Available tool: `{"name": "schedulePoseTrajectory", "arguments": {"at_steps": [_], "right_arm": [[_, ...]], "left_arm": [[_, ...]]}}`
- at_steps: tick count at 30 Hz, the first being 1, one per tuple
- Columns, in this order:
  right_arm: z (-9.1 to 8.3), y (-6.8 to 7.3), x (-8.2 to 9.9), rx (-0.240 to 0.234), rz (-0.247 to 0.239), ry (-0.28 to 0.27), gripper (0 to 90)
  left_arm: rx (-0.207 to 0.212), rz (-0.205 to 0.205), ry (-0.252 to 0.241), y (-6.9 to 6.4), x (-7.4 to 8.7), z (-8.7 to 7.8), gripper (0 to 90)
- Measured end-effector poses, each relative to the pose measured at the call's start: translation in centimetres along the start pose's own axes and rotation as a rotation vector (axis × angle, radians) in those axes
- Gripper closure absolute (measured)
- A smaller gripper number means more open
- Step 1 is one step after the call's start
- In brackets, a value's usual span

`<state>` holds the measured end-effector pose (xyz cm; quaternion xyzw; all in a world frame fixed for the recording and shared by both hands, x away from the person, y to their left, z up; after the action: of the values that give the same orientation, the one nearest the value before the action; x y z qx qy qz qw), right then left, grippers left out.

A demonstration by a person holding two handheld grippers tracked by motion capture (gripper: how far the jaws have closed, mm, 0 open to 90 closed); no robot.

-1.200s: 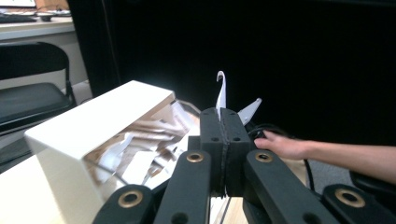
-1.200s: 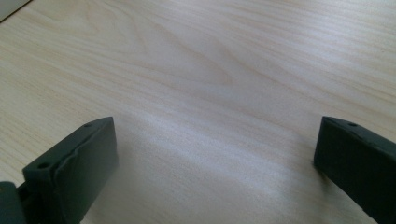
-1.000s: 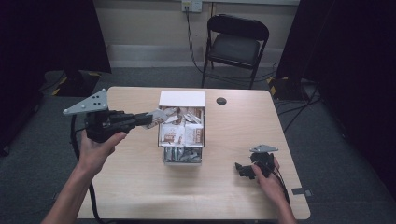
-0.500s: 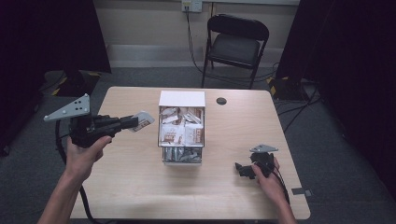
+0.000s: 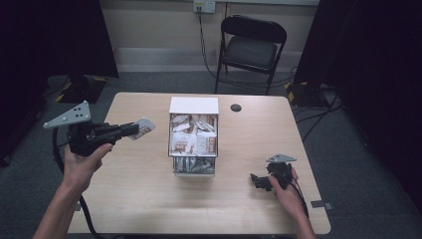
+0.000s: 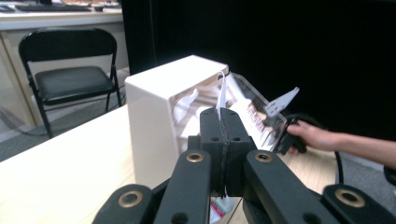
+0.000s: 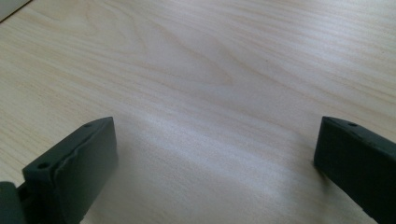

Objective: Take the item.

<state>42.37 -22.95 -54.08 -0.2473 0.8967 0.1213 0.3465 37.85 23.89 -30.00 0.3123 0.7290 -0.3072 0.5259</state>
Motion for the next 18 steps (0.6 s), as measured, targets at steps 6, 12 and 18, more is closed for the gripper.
{"name": "schedulePoseTrajectory", "arguments": {"at_steps": [6,12,18], "right_arm": [[0.0,0.0,0.0,0.000,0.000,0.000,0.0],[0.0,0.0,0.0,0.000,0.000,0.000,0.0],[0.0,0.0,0.0,0.000,0.000,0.000,0.0]], "left_arm": [[-0.043,-0.015,0.024,1.1,1.7,-0.1,90.0],[-0.089,0.006,0.079,1.6,3.3,0.7,90.0],[-0.091,-0.010,0.114,2.1,4.6,0.8,90.0]]}}
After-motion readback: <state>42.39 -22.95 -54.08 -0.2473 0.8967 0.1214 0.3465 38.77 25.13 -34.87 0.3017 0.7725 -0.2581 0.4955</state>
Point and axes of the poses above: each handheld gripper's, and its own axes: z roughly forward along the jaws, x roughly out of its underside, y roughly to its left, the point moved 5 cm from there along z, roughly forward along the jaws, and after that the axes turned 4 degrees about -x, right-handed, at the moved point
